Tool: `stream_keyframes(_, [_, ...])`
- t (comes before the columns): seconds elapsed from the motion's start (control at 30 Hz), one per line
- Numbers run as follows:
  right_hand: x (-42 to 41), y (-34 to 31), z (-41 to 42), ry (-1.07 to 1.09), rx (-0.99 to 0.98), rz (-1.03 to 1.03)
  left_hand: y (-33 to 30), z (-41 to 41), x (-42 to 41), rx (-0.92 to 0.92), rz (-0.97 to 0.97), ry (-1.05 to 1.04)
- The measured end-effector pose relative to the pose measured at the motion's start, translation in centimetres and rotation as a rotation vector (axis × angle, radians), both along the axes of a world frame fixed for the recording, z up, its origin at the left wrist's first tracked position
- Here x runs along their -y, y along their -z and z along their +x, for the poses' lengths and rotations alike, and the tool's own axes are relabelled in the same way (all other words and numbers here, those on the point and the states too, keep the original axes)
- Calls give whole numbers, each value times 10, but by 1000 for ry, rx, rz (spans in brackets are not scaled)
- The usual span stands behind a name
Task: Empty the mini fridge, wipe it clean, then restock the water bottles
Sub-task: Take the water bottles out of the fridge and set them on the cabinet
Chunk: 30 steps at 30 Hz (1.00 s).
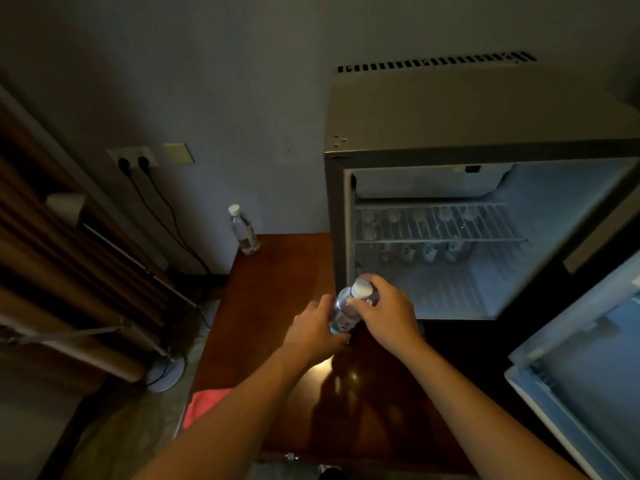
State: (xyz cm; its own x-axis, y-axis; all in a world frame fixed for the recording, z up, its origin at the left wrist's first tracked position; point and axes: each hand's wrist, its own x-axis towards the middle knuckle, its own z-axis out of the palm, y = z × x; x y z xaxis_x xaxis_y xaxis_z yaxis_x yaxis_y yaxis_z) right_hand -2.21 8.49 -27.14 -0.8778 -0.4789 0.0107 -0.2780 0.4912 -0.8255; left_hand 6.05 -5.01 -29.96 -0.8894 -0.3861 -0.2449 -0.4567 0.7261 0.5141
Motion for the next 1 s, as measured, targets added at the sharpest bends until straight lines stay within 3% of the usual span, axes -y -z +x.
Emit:
stream_keyframes(0.33, [63, -19, 33, -227, 3, -50, -12, 45, 58, -104, -49, -105])
stream_keyframes(0.57, [115, -5, 34, -261, 66, -29, 2, 46, 103, -123, -45, -191])
stream_keyframes(1.0, [190, 50, 15, -300, 428, 6, 47, 27, 169, -45, 62, -161])
